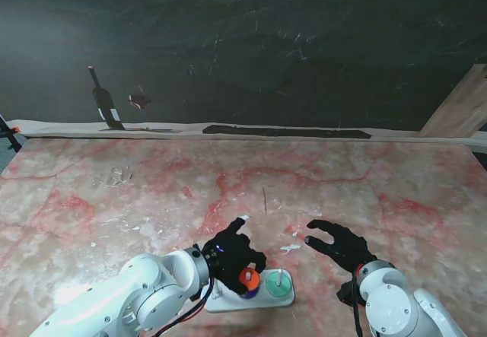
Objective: Move the three rings of the Hanoi Tower from the left rod to the right rod
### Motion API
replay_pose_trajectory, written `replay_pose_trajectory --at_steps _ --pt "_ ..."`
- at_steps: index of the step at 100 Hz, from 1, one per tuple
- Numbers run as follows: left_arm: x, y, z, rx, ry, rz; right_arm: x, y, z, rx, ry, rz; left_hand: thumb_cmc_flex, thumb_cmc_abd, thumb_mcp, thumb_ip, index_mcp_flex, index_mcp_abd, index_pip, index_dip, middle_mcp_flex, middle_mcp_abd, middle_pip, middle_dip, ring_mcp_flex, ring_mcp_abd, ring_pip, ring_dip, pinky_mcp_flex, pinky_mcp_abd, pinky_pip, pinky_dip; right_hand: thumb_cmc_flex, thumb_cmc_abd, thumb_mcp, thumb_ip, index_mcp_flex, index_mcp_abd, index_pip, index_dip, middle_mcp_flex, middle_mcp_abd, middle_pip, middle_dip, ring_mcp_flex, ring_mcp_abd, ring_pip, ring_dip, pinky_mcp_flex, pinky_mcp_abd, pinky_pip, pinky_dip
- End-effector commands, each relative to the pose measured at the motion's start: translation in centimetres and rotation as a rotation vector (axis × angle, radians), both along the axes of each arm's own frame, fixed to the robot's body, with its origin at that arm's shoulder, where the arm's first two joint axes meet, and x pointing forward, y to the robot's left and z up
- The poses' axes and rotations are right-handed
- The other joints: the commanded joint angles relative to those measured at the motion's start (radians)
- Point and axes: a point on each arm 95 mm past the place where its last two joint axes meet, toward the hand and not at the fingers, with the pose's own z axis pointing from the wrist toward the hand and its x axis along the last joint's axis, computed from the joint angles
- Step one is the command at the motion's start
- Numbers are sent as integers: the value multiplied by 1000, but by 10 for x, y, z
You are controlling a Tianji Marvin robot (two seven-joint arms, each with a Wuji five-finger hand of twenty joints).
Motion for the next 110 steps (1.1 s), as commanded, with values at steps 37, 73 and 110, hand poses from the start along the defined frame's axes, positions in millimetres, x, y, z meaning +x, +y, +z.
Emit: replay_pose_trajectory --at_steps 37,73,110 --pt "3 -1 22 21 19 -23 -3 2 -1 9 11 -1 67 64 143 48 47 -1 42 4 33 -72 26 14 24 -2 14 15 -14 14 11 29 -10 18 -24 14 -39 8 -12 -6 -31 0 -1 -4 -19 1 9 8 -9 11 26 6" --pt "3 -2 34 18 23 -28 -4 1 -1 14 13 -5 72 66 138 53 49 0 37 10 30 -70 28 11 27 -2 14 18 -11 15 15 33 -10 17 -24 14 -38 10 -12 -6 -31 2 -1 -4 -20 2 9 8 -10 11 29 2" --pt "1 3 42 18 31 -14 -4 0 -2 16 13 -6 76 66 137 54 51 2 34 13 32 -69 28 12 32 -2 17 23 -10 14 25 36 -9 17 -24 14 -36 9 -11 -6 -33 4 -1 -4 -20 2 10 8 -10 12 31 -2"
